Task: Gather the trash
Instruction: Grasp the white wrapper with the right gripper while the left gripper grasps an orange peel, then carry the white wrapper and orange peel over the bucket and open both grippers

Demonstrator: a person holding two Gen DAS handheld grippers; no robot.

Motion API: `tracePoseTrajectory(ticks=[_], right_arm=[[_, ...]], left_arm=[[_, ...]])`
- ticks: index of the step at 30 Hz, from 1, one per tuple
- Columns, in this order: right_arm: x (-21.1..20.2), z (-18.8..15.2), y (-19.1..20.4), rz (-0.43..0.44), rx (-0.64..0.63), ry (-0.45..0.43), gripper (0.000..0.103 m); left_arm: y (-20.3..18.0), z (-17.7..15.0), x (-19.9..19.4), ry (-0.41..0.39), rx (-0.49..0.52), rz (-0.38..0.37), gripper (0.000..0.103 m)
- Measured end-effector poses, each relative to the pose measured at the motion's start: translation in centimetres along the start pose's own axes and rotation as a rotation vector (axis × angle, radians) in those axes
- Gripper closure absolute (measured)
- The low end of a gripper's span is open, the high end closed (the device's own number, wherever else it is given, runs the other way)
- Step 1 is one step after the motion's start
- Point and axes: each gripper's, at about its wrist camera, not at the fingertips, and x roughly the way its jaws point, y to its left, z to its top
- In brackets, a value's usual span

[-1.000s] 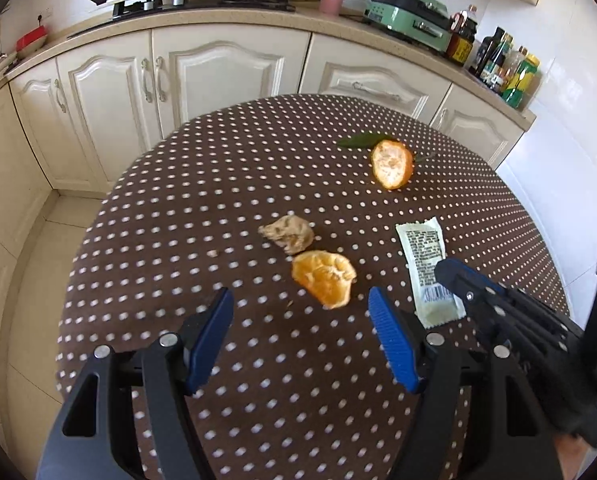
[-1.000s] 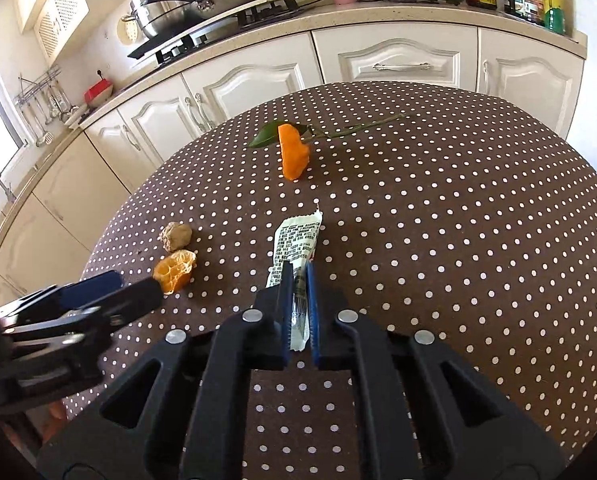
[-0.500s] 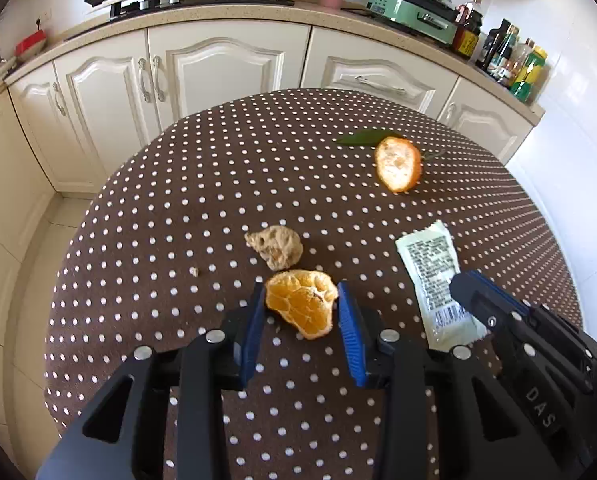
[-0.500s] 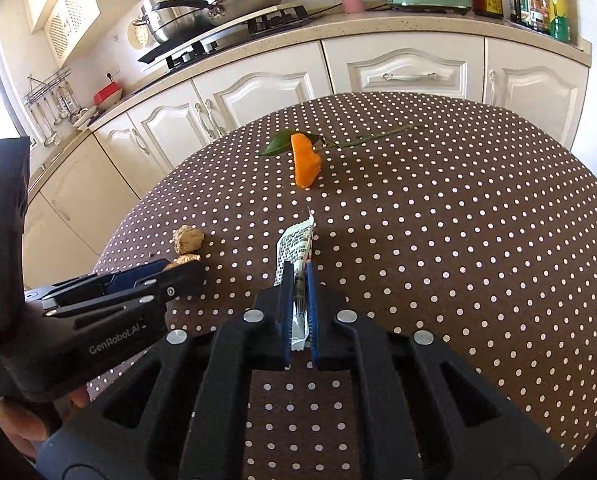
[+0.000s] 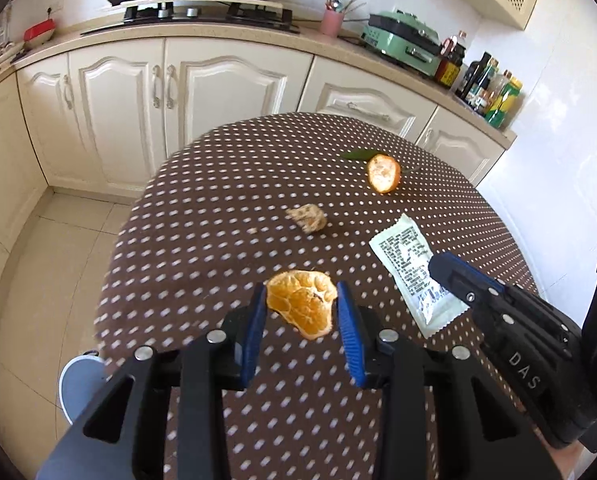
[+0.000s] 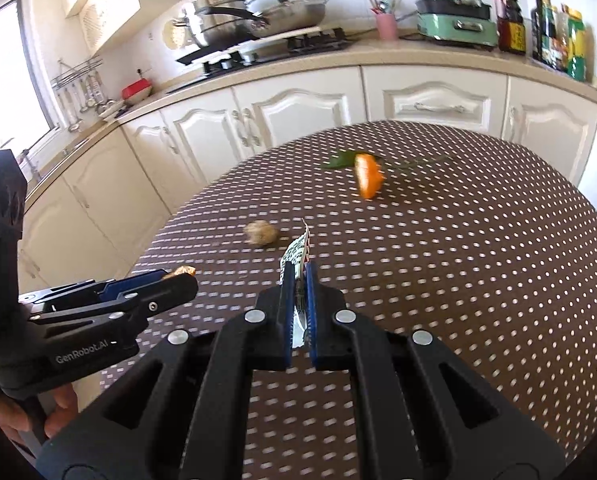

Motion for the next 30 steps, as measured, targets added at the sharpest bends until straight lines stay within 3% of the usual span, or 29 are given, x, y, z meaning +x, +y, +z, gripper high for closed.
tracePoseTrajectory(ticks=[9,17,23,28,30], right_arm=[[-1.4,-0.1,10.5,0.097,-0.121,-0.023,0.097],[1.8,-2.5,23.1,0.212,-0.258,0.034,0.097],[5.9,-6.0,31.5,0.273,-0.361,0.123,0.097],[11.2,-10.0,36.8,0.297,-0.437,0.231,0.097],[13.5,-11.4,38.0,0.300,-0.452,0.275,0.097]], left_arm=[[7.9,-3.1,-7.7,-0.088,-0.087,0.029,0.069],[19.3,-8.6,-13.4,-0.130,-0.218,0.141,0.069],[28.1,-13.3,-14.1,-0.108,-0.344,0.202,0.069],[34.2,-17.1,-12.1,-0.061,-0.435,0.217,0.069],[36.1,-18.5,-10.7,-0.037,-0.453,0.256,0.069]])
